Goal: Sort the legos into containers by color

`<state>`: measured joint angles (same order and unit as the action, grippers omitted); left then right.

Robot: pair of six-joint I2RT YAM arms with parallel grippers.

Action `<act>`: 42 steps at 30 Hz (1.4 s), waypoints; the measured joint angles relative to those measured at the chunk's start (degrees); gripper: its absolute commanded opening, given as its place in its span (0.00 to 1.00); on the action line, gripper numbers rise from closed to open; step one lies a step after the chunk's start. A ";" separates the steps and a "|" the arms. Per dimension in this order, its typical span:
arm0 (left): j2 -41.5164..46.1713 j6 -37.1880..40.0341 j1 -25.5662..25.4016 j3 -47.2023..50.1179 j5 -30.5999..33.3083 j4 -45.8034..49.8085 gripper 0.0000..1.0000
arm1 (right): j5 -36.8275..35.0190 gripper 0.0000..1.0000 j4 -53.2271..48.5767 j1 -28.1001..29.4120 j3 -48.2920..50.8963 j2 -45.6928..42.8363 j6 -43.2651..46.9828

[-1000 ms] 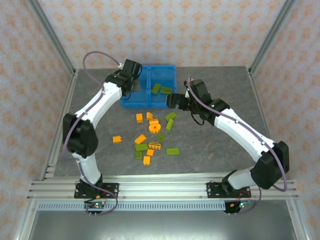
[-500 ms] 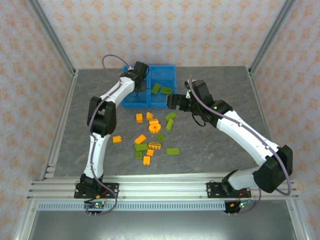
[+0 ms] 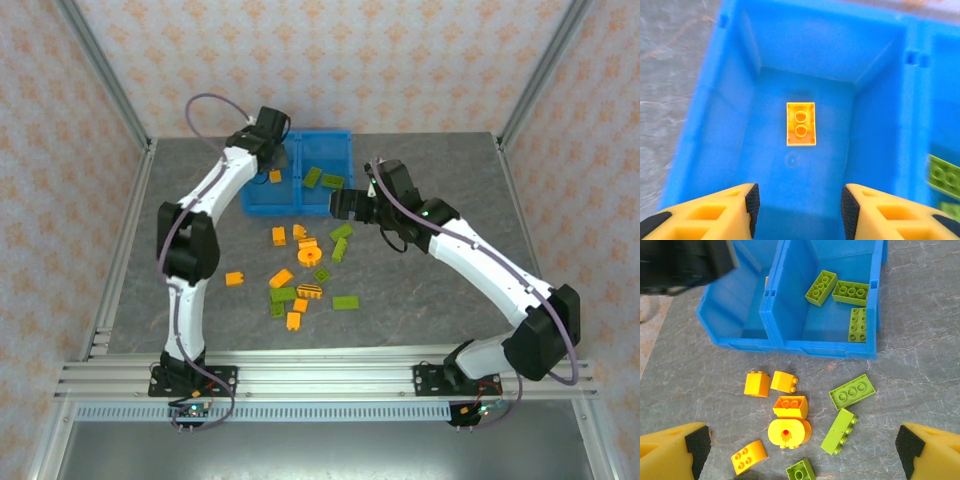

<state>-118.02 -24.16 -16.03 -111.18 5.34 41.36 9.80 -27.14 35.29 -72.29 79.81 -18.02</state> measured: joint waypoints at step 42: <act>3.87 -5.97 -6.32 33.22 -10.43 -7.65 0.35 | 4.24 0.97 -0.28 0.68 -2.82 3.23 1.31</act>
<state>-114.15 -30.13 -22.35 -77.95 -5.08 33.71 14.04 -27.42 35.97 -75.11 83.05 -16.71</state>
